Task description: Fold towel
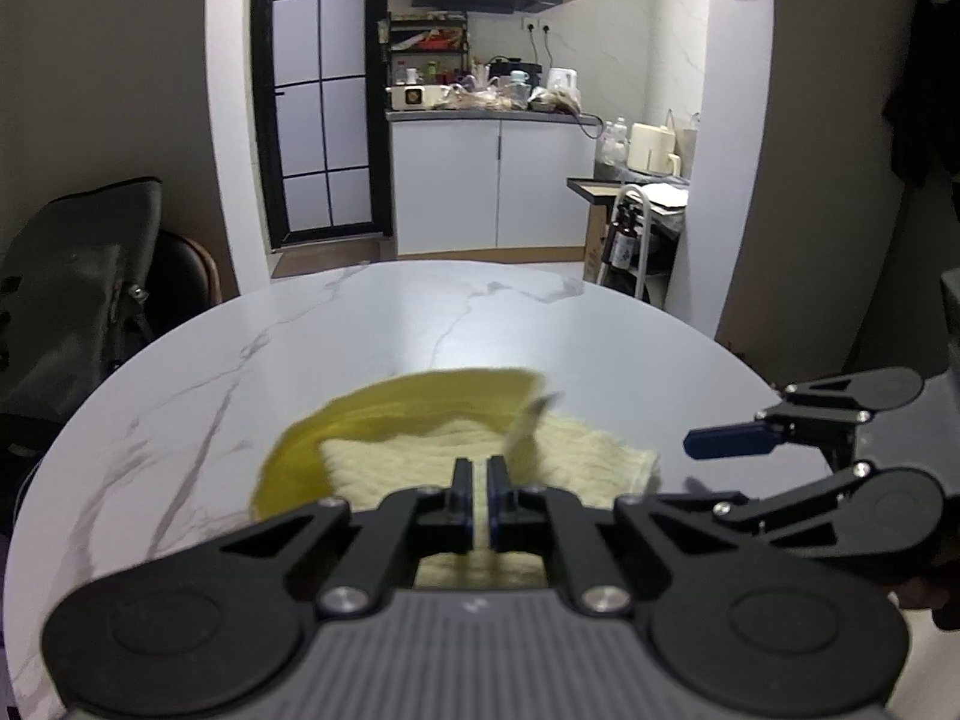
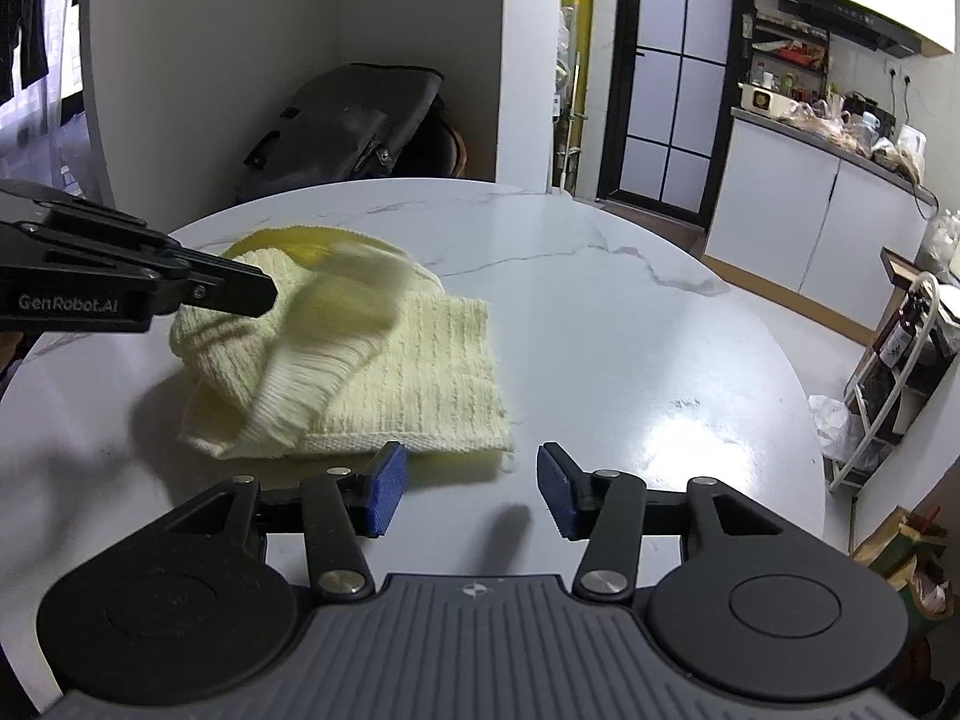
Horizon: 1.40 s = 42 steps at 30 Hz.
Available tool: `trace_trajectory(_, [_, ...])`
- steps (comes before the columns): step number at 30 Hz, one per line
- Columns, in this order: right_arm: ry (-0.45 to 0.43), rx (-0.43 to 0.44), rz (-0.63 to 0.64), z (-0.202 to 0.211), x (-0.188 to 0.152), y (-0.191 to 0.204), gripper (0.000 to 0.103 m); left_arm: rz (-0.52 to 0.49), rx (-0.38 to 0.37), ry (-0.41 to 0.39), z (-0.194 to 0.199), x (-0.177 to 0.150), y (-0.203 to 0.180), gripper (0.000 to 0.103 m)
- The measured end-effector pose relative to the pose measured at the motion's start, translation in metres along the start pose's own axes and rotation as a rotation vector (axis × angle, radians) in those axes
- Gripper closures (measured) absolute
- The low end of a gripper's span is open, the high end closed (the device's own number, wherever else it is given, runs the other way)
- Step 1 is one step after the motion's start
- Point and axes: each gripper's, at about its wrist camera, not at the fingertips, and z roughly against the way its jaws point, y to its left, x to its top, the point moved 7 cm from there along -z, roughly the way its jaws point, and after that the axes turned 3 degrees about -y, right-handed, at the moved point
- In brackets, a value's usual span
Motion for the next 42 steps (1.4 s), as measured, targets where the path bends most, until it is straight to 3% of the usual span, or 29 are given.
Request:
trace_trajectory(11, [-0.021,-0.017,0.031,-0.005,0.005,0.010,0.050,0.012,-0.019,0.004,0.005,-0.006,0.004,0.094])
trace_trajectory(13, [-0.036,0.011,0.018,-0.004,0.005,0.009,0.059,0.005,-0.027,0.005,0.005,-0.009,0.000,0.093])
trace_trajectory(15, [-0.034,0.036,0.007,-0.006,0.004,0.009,0.081,0.005,-0.036,0.003,0.004,-0.009,-0.001,0.093])
trace_trajectory(21, [-0.062,0.042,0.008,-0.006,0.009,0.008,0.093,0.011,-0.043,0.008,0.002,-0.009,-0.005,0.087])
trace_trajectory(28, [-0.032,-0.005,0.049,-0.012,0.004,0.006,0.089,0.014,-0.069,0.001,-0.004,-0.003,-0.017,0.073])
trace_trajectory(30, [-0.023,-0.021,0.060,-0.012,0.001,0.005,0.073,0.017,-0.076,0.000,-0.007,-0.001,-0.021,0.066])
trace_trajectory(33, [-0.038,-0.024,0.064,-0.008,0.000,0.002,0.066,0.015,-0.087,0.000,-0.013,0.003,-0.027,0.064])
trace_trajectory(39, [-0.034,-0.021,0.064,-0.001,-0.006,-0.009,0.064,-0.009,-0.116,0.011,-0.031,0.011,-0.046,0.063])
trace_trajectory(42, [-0.038,-0.025,0.054,0.003,-0.008,-0.016,0.064,-0.022,-0.126,0.023,-0.040,0.011,-0.055,0.058])
